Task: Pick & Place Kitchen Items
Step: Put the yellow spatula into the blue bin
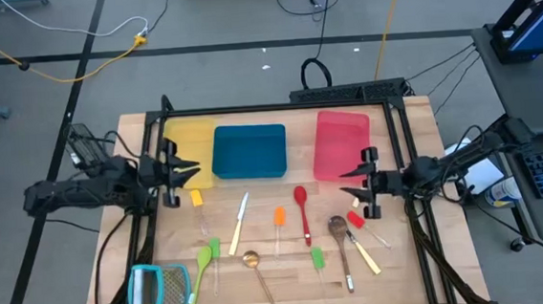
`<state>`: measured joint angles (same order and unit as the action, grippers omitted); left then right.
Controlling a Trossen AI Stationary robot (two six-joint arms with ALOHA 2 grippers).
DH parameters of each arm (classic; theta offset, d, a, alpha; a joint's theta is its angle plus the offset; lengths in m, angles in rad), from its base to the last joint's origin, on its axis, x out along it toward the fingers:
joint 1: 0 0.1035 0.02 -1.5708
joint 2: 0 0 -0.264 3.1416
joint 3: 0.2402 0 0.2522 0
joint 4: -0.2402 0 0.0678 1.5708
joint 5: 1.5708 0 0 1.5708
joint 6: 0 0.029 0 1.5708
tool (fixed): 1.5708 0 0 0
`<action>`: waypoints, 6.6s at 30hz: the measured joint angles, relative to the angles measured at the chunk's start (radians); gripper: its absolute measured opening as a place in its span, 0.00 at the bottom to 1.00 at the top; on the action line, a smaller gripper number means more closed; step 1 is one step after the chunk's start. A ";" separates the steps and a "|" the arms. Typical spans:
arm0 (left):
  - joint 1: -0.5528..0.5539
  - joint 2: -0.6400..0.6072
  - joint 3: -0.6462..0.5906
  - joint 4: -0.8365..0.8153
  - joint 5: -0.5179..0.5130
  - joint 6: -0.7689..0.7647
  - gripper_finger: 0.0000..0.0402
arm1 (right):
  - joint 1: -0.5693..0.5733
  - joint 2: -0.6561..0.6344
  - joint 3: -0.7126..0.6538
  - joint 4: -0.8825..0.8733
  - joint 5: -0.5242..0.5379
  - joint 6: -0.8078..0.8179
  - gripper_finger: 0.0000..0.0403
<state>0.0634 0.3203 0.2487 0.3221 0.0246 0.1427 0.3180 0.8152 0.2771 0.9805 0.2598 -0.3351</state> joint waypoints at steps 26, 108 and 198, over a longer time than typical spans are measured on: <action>0.033 0.452 0.153 -0.007 -0.304 0.220 0.20 | -0.022 0.382 0.030 0.042 0.209 0.322 0.53; -0.473 0.832 0.155 -0.908 -0.452 -1.858 0.54 | -0.193 0.575 0.291 -0.126 0.180 0.154 0.50; -0.289 1.181 0.369 -1.137 -0.428 -1.977 0.54 | -0.256 0.574 0.291 -0.065 -0.081 0.059 0.47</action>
<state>-0.2258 1.5013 0.6180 -0.8146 -0.4031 -1.8341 0.0620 1.3895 0.5682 0.9160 0.1787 -0.2759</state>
